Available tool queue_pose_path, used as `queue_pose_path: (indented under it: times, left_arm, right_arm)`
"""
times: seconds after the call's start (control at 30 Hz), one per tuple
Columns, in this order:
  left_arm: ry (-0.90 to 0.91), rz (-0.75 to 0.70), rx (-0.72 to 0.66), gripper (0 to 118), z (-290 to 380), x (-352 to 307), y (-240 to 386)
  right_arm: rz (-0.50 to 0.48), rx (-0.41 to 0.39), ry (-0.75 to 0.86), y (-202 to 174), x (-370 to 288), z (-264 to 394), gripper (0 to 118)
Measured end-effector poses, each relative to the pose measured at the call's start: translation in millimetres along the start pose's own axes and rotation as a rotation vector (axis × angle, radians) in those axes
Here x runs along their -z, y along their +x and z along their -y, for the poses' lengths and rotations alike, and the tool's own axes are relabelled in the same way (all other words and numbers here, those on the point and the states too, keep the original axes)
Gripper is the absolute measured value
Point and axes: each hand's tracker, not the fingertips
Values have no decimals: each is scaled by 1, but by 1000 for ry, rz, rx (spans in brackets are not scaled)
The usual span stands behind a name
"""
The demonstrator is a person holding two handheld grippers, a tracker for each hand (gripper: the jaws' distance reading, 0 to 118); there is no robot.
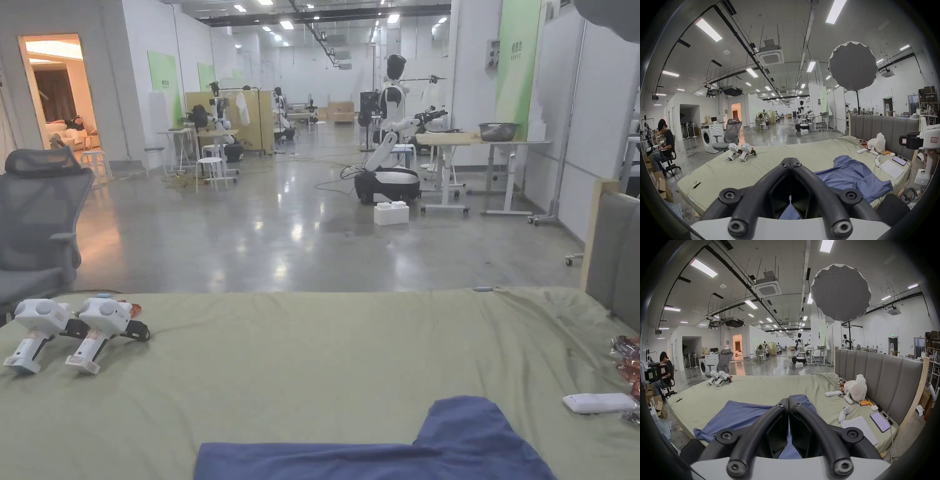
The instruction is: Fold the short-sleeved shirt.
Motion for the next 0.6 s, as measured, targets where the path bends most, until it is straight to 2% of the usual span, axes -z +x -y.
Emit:
queue_pose_path:
  times: [0.23,0.3,0.33,0.37,0.43,0.47,0.5,0.6]
  left_arm:
    - [-96,0,-46,0,19,13,-19]
    - [-210,6,-127,1,31,22,-33]
    - [-264,-17,-172,7,38,27,-41]
    - [-307,-40,-174,19,46,30,-47]
    - [-396,-36,-140,64,69,37,-58]
    - [-420,-40,-148,78,80,40,-63]
    - [-456,-42,-169,82,94,45,-70]
    - [-561,0,-271,82,138,60,-87]
  right_arm:
    - [-1,26,-36,3,4,9,0]
    - [4,30,-55,5,4,13,0]
    - [4,32,-68,6,4,16,0]
    - [4,35,-77,8,4,18,0]
    - [8,47,-107,11,3,24,0]
    - [10,55,-118,12,3,28,0]
    - [12,71,-133,14,4,32,0]
    - [18,110,-170,16,7,43,0]
